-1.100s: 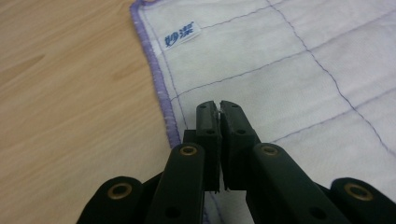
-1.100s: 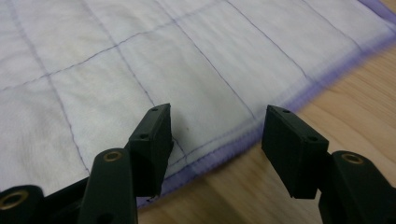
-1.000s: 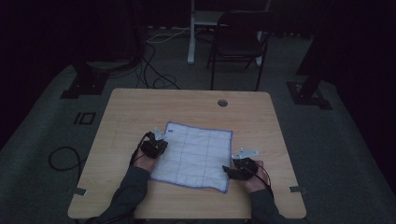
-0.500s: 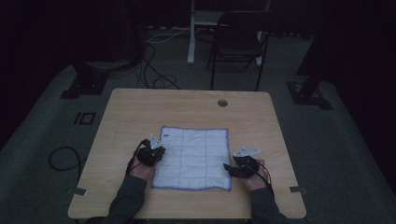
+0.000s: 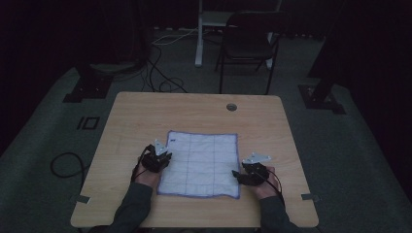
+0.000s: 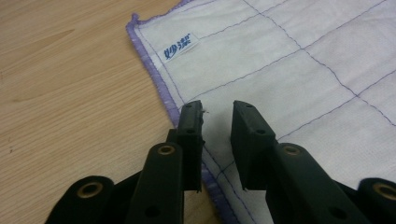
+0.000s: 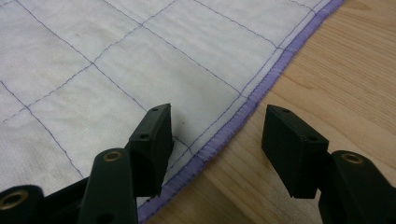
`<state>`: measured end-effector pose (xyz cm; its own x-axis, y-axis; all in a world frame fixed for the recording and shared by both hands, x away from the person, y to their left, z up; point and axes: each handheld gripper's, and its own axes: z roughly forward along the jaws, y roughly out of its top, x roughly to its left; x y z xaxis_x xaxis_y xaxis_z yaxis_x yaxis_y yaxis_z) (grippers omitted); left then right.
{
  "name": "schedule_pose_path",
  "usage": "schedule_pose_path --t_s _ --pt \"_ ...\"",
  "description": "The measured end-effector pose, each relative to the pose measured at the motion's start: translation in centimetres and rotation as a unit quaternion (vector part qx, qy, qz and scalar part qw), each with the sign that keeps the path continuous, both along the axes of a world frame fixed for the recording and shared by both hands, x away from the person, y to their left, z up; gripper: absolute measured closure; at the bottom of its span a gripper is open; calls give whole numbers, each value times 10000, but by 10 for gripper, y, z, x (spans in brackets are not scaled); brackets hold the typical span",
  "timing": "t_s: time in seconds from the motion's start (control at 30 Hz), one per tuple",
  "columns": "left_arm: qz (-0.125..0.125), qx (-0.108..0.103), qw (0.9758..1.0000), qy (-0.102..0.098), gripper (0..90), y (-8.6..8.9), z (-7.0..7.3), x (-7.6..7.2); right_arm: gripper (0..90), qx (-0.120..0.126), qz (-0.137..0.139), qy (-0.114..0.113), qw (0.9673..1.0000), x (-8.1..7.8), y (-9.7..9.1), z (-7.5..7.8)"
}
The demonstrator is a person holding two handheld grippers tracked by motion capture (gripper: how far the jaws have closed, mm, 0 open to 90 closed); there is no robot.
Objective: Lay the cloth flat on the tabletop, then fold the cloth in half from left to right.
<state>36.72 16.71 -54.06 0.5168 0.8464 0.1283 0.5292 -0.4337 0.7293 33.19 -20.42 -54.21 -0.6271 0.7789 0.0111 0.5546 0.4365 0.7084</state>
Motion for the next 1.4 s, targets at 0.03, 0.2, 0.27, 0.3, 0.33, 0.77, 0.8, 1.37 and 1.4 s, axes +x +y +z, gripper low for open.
schedule_pose_path --t_s 0.03,0.2,0.27,0.3,0.33,0.77,0.8,1.37,1.4 --pt "46 1 10000 4 706 0 0 0 430 0 5 -2 10000 0 0 0" --pt "198 -298 9993 -110 620 6 12 -9 431 10 8 -13 10000 0 0 0" --pt "243 -416 9988 -80 594 8 16 -12 430 15 3 -17 10000 0 0 0" --pt "273 -489 9984 -51 587 9 17 -14 430 17 2 -17 10000 0 0 0" --pt "270 -487 9984 -30 583 10 17 -15 430 17 5 -19 10000 0 -1 0" --pt "564 -638 9959 296 546 11 6 -25 429 32 11 -44 10000 -1 -1 -1" --pt "586 -636 9958 314 545 11 5 -25 429 31 12 -45 10000 -1 -1 -1" --pt "564 -673 9954 386 509 7 -1 -18 430 27 -10 -53 10000 -1 0 -1" --pt "543 -728 9950 407 505 7 -1 -17 430 27 -11 -55 10000 -1 0 -1"
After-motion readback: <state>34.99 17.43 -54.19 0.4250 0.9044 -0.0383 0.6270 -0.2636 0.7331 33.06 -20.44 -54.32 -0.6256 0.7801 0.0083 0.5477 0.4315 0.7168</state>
